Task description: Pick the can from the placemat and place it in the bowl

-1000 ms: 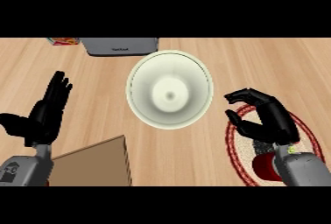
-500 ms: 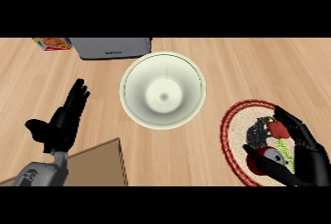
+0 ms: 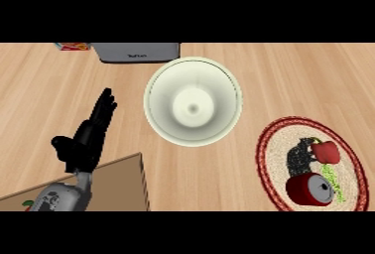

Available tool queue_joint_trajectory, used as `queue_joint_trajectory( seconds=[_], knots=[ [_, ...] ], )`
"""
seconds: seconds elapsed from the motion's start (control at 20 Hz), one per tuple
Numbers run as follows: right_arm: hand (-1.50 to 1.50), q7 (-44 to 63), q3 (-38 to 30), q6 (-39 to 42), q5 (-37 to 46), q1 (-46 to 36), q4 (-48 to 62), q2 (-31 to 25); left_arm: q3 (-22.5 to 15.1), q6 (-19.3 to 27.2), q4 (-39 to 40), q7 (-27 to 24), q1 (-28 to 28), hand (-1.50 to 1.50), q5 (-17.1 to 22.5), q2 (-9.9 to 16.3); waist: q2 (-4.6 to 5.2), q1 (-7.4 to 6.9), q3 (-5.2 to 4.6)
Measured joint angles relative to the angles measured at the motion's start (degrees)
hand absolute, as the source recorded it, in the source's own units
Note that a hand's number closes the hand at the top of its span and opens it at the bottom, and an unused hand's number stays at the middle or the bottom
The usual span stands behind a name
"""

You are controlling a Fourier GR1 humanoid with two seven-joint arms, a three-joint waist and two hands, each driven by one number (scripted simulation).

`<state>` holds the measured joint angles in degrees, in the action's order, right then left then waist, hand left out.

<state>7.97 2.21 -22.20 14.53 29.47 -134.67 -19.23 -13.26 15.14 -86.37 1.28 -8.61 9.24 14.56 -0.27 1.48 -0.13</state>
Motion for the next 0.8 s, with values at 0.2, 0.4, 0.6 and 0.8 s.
queue_joint_trajectory(
  seconds=[0.2, 0.4, 0.6, 0.8],
  knots=[
    [-1.50, 10.81, -2.26, 3.48, 0.02, -0.48, -2.48, -3.30, 0.14, -0.76, 0.77, 0.24, -1.05, 0.00, -0.53, -0.44, 0.19, -0.74, 0.01],
    [-1.50, 21.62, -3.14, 7.48, -0.34, -2.76, -2.54, -6.47, 0.76, -1.36, -0.16, 1.66, -1.66, 0.00, -0.55, -0.19, 0.29, -1.30, 0.03],
    [-1.50, 31.36, -2.59, 11.78, -1.03, -5.55, -2.59, -8.90, 0.60, -1.88, -0.58, 0.95, -0.25, 0.00, -0.86, -0.95, 0.31, -1.53, 0.05],
    [-1.50, 36.42, -2.12, 15.86, -1.79, -7.24, -2.03, -8.99, 1.54, -2.44, -0.54, 1.96, -1.10, 0.00, -1.51, -1.27, 0.28, -1.43, 0.09]
  ],
)
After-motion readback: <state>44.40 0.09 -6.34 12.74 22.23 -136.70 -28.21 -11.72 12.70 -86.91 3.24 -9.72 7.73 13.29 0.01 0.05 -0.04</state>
